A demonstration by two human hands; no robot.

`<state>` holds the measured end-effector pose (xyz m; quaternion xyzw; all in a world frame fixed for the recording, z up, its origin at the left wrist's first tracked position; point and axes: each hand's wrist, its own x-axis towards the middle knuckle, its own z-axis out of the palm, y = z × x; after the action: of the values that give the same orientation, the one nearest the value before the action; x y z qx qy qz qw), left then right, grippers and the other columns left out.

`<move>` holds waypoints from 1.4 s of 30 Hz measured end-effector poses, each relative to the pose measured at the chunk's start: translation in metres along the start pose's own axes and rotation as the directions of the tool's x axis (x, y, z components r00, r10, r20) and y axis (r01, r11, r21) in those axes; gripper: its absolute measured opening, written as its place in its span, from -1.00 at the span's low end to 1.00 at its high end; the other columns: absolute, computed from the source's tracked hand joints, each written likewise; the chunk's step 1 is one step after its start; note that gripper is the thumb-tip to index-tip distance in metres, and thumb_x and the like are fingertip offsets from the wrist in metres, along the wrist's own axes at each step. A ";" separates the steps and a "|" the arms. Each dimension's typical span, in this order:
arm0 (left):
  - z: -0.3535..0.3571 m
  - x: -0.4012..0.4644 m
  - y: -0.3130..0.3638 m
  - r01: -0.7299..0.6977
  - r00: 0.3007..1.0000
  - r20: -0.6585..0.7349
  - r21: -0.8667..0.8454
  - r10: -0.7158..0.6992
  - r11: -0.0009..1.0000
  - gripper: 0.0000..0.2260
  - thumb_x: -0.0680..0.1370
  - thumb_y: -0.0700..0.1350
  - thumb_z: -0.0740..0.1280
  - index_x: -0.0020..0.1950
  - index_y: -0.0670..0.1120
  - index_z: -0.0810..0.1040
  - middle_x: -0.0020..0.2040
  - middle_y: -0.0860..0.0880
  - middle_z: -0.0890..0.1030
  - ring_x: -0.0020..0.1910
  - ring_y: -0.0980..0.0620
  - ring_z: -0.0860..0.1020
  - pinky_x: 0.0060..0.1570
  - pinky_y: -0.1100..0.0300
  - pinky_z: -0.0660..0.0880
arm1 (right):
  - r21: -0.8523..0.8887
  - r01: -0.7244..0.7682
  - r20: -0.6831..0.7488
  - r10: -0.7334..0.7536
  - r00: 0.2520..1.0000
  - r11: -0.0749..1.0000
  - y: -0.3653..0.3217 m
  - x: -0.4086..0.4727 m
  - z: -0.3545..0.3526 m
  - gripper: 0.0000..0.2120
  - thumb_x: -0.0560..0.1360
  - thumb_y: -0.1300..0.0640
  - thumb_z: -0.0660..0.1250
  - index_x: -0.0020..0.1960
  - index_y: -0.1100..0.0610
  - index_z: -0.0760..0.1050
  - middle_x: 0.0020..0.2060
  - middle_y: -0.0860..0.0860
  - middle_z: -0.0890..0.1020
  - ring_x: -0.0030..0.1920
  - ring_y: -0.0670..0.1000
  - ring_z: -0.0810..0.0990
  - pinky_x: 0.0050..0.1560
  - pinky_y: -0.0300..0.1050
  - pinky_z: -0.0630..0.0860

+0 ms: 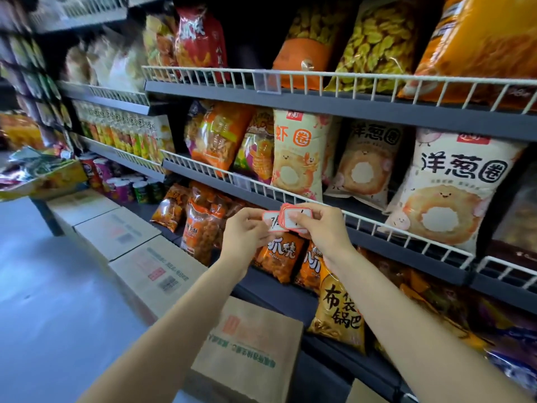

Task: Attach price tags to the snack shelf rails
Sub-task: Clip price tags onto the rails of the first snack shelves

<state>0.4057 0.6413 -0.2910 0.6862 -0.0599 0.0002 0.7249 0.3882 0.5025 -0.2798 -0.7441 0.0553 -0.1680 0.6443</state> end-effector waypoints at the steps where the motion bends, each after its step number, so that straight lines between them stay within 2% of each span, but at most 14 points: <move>1: -0.002 0.008 0.001 -0.009 1.000 -0.008 0.023 0.010 1.000 -0.88 0.54 -0.32 0.28 -0.06 -0.10 0.49 -0.17 -0.10 0.62 -0.31 0.10 0.65 -0.26 0.33 0.58 | 0.027 -0.001 0.018 0.000 1.000 1.000 0.000 0.008 0.005 -0.90 0.49 0.27 0.35 -0.05 0.13 0.61 -0.13 0.07 0.66 -0.11 0.01 0.65 -0.11 -0.14 0.61; 4: -0.007 0.041 0.004 -0.021 0.998 -0.064 0.090 0.027 0.996 -0.87 0.56 -0.30 0.24 -0.11 -0.08 0.43 -0.17 -0.07 0.59 -0.28 0.12 0.63 -0.27 0.32 0.58 | 0.140 -0.084 0.064 0.076 0.995 0.987 -0.002 0.037 0.015 -0.94 0.54 0.27 0.25 -0.05 0.16 0.49 -0.10 0.08 0.59 -0.19 -0.04 0.63 -0.30 -0.19 0.62; 8: -0.015 0.086 0.003 -0.023 0.991 -0.124 0.276 0.059 0.961 -0.85 0.55 -0.24 0.27 -0.17 -0.03 0.43 -0.17 -0.02 0.59 -0.21 0.13 0.58 -0.19 0.23 0.57 | 0.123 -0.145 0.166 0.123 0.978 0.982 -0.002 0.079 0.023 -0.91 0.55 0.22 0.21 -0.14 0.14 0.36 0.03 0.17 0.59 -0.18 0.08 0.69 -0.34 -0.08 0.63; 11: -0.027 0.112 -0.001 -0.007 0.985 -0.159 0.353 0.067 0.935 -0.90 0.54 -0.23 0.29 -0.14 -0.06 0.46 -0.20 0.00 0.59 -0.23 0.08 0.55 -0.16 0.15 0.54 | 0.148 -0.137 0.273 0.093 0.958 0.979 -0.004 0.098 0.038 -0.88 0.56 0.26 0.14 -0.13 0.11 0.29 -0.10 0.18 0.66 -0.28 0.11 0.69 -0.42 -0.15 0.59; 14: -0.048 0.132 -0.008 -0.019 0.985 -0.153 0.369 0.081 0.929 -0.95 0.53 -0.26 0.29 -0.06 -0.13 0.47 -0.15 -0.07 0.59 -0.24 0.04 0.59 -0.13 0.10 0.59 | 0.121 -0.068 0.300 0.029 0.953 0.990 -0.001 0.113 0.063 -0.90 0.56 0.28 0.12 -0.01 0.13 0.36 -0.17 0.15 0.68 -0.37 0.08 0.66 -0.42 -0.10 0.57; 18: -0.080 0.150 -0.019 -0.044 0.982 -0.158 0.366 0.108 0.930 -0.88 0.56 -0.27 0.26 -0.04 -0.05 0.45 -0.03 -0.12 0.57 -0.23 -0.01 0.66 -0.17 0.12 0.62 | -0.004 0.039 0.198 -0.037 0.980 0.999 0.011 0.126 0.097 -0.77 0.56 0.29 0.11 0.05 0.10 0.50 -0.19 0.22 0.64 -0.49 -0.02 0.58 -0.48 -0.13 0.56; 22: -0.107 0.181 -0.028 -0.101 0.985 -0.078 0.445 0.151 0.890 -0.92 0.57 -0.19 0.25 -0.05 -0.02 0.49 -0.08 -0.02 0.61 -0.18 0.00 0.64 -0.10 0.00 0.61 | -0.205 0.103 0.021 -0.101 0.995 0.973 0.027 0.139 0.124 -0.78 0.54 0.28 0.16 -0.03 0.13 0.57 -0.49 0.13 0.57 -0.62 -0.07 0.45 -0.57 -0.21 0.44; 24: -0.112 0.202 -0.031 -0.153 0.984 0.004 0.515 0.176 0.843 -0.96 0.56 -0.13 0.26 -0.06 -0.01 0.49 -0.10 0.03 0.60 -0.11 -0.01 0.61 -0.12 0.05 0.56 | -0.292 0.096 -0.036 -0.112 0.993 0.952 0.031 0.145 0.132 -0.80 0.53 0.28 0.17 -0.04 0.14 0.56 -0.55 0.08 0.53 -0.64 -0.08 0.44 -0.56 -0.22 0.42; 29: -0.108 0.235 -0.030 -0.258 0.961 0.228 0.548 0.155 0.795 -0.88 0.58 -0.15 0.23 0.07 -0.14 0.49 -0.01 -0.06 0.58 -0.01 -0.03 0.53 -0.20 0.24 0.30 | -0.541 0.100 -0.139 -0.207 0.968 0.835 0.024 0.158 0.149 -0.82 0.55 0.23 0.21 0.09 0.08 0.53 -0.30 0.03 0.56 -0.58 -0.15 0.50 -0.55 -0.36 0.37; 33: -0.108 0.235 -0.019 -0.275 0.928 0.361 0.509 0.088 0.815 -0.89 0.60 -0.15 0.19 0.06 -0.16 0.43 -0.07 -0.03 0.49 -0.11 0.02 0.44 -0.33 0.27 0.20 | -0.489 0.036 -0.219 -0.163 0.962 0.872 0.008 0.154 0.160 -0.76 0.57 0.29 0.15 0.18 0.15 0.49 -0.07 0.11 0.55 -0.41 -0.08 0.59 -0.56 -0.33 0.45; 35: -0.109 0.235 -0.012 -0.256 0.922 0.385 0.501 0.052 0.827 -0.93 0.61 -0.15 0.16 0.00 -0.15 0.36 -0.06 -0.06 0.46 -0.13 0.02 0.41 -0.37 0.18 0.18 | -0.423 -0.001 -0.244 -0.113 0.963 0.906 0.001 0.147 0.165 -0.78 0.57 0.34 0.12 0.12 0.18 0.48 0.01 0.13 0.49 -0.28 -0.03 0.62 -0.52 -0.24 0.55; 37: -0.109 0.234 -0.009 -0.251 0.918 0.394 0.487 0.046 0.837 -0.92 0.62 -0.15 0.15 -0.03 -0.15 0.32 -0.04 -0.08 0.46 -0.12 0.02 0.40 -0.41 0.17 0.19 | -0.448 -0.009 -0.256 -0.119 0.959 0.894 -0.002 0.141 0.167 -0.81 0.57 0.35 0.11 0.02 0.15 0.45 0.03 0.12 0.46 -0.23 -0.04 0.61 -0.52 -0.27 0.54; 39: -0.108 0.233 -0.013 -0.247 0.918 0.394 0.477 0.045 0.843 -0.92 0.62 -0.15 0.15 -0.03 -0.15 0.33 0.03 -0.12 0.52 -0.11 0.03 0.41 -0.43 0.22 0.22 | -0.508 -0.009 -0.267 -0.147 0.952 0.862 0.000 0.136 0.166 -0.81 0.57 0.36 0.11 0.00 0.13 0.43 0.00 0.11 0.48 -0.26 -0.10 0.60 -0.56 -0.35 0.47; 42: -0.111 0.229 -0.021 -0.211 0.931 0.363 0.438 0.042 0.874 -0.92 0.61 -0.15 0.16 -0.04 -0.14 0.35 0.08 -0.14 0.54 -0.12 0.02 0.44 -0.39 0.34 0.29 | -0.583 -0.022 -0.283 -0.177 0.943 0.812 0.002 0.128 0.164 -0.85 0.55 0.34 0.16 0.02 0.16 0.43 -0.10 0.15 0.57 -0.50 -0.29 0.52 -0.62 -0.43 0.32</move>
<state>0.6448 0.7312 -0.2977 0.8251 -0.2286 -0.0564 0.5136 0.5614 0.6185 -0.2775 -0.8681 0.1779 -0.2893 0.3621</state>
